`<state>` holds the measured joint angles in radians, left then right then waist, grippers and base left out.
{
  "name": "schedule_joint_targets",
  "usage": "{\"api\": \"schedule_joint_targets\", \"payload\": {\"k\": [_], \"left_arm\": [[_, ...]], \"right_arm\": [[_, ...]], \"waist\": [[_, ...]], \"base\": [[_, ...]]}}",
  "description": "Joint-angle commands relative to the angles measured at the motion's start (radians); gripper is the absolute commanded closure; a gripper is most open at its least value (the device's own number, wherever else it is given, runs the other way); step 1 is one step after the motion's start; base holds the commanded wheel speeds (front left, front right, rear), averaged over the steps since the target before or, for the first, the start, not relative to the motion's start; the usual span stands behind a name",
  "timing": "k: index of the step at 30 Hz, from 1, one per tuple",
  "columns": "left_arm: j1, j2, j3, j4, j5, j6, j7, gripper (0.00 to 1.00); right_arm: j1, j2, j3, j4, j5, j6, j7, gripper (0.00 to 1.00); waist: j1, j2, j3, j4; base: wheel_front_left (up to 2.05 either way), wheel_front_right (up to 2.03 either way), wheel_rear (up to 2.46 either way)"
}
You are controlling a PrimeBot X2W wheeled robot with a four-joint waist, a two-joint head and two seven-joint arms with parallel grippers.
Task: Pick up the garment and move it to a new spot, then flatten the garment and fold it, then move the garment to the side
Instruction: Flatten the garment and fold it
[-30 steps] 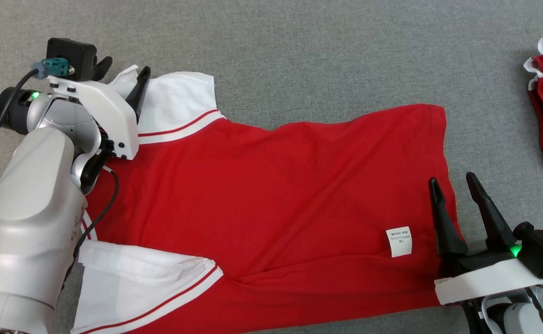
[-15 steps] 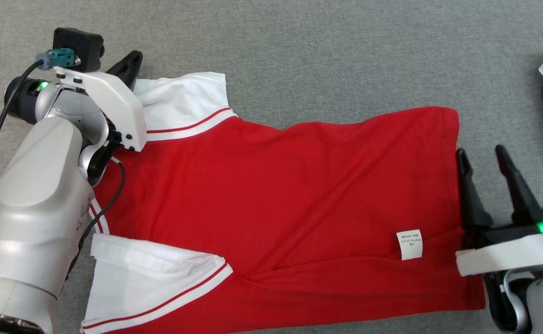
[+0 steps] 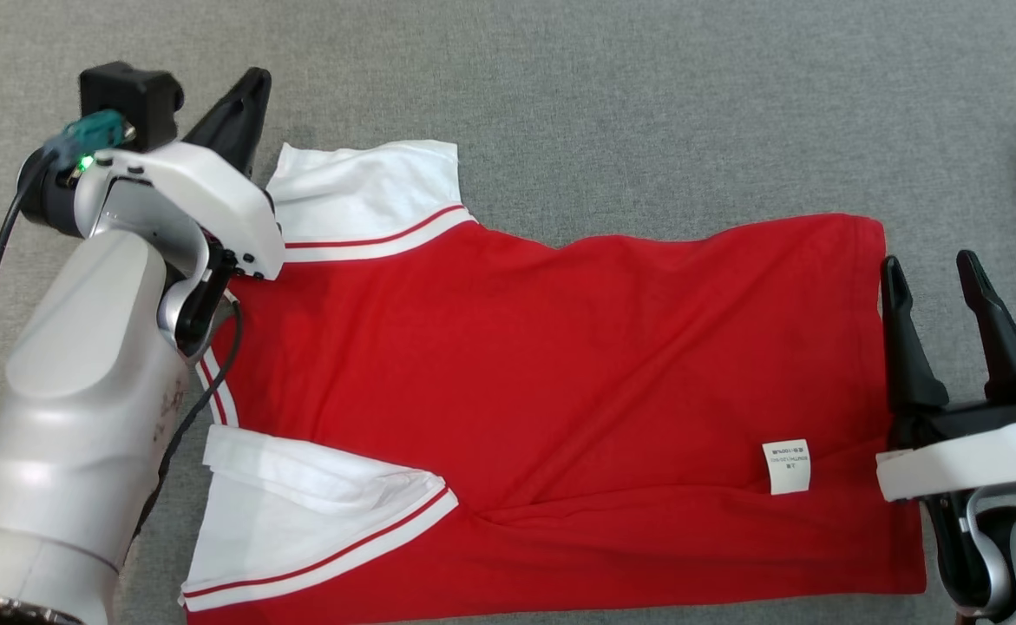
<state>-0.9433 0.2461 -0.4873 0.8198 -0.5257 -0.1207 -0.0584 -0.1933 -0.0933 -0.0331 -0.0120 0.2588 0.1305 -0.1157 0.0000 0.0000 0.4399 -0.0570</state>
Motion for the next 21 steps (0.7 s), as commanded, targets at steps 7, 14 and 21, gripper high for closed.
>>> {"api": "schedule_joint_targets", "payload": {"k": [7,14,21], "left_arm": [[0.188,0.037,0.109,-0.138,-0.042,0.114,-0.187,0.0],[0.483,0.092,0.224,-0.412,-0.032,0.241,-0.206,0.0],[0.76,0.113,0.281,-0.642,-0.006,0.31,-0.205,0.0]], "right_arm": [[0.075,0.01,-0.006,0.016,0.004,0.001,-0.011,0.0],[0.164,0.018,-0.004,0.013,0.007,0.001,-0.004,0.0],[0.222,0.024,0.006,0.01,0.014,0.001,0.009,0.0]], "waist": [[0.0,0.0,-0.089,0.008],[0.0,0.0,-0.182,0.016],[0.0,0.0,-0.242,0.013]], "base": [[0.0,0.0,0.0],[0.0,0.0,0.0],[0.0,0.0,0.0]]}}
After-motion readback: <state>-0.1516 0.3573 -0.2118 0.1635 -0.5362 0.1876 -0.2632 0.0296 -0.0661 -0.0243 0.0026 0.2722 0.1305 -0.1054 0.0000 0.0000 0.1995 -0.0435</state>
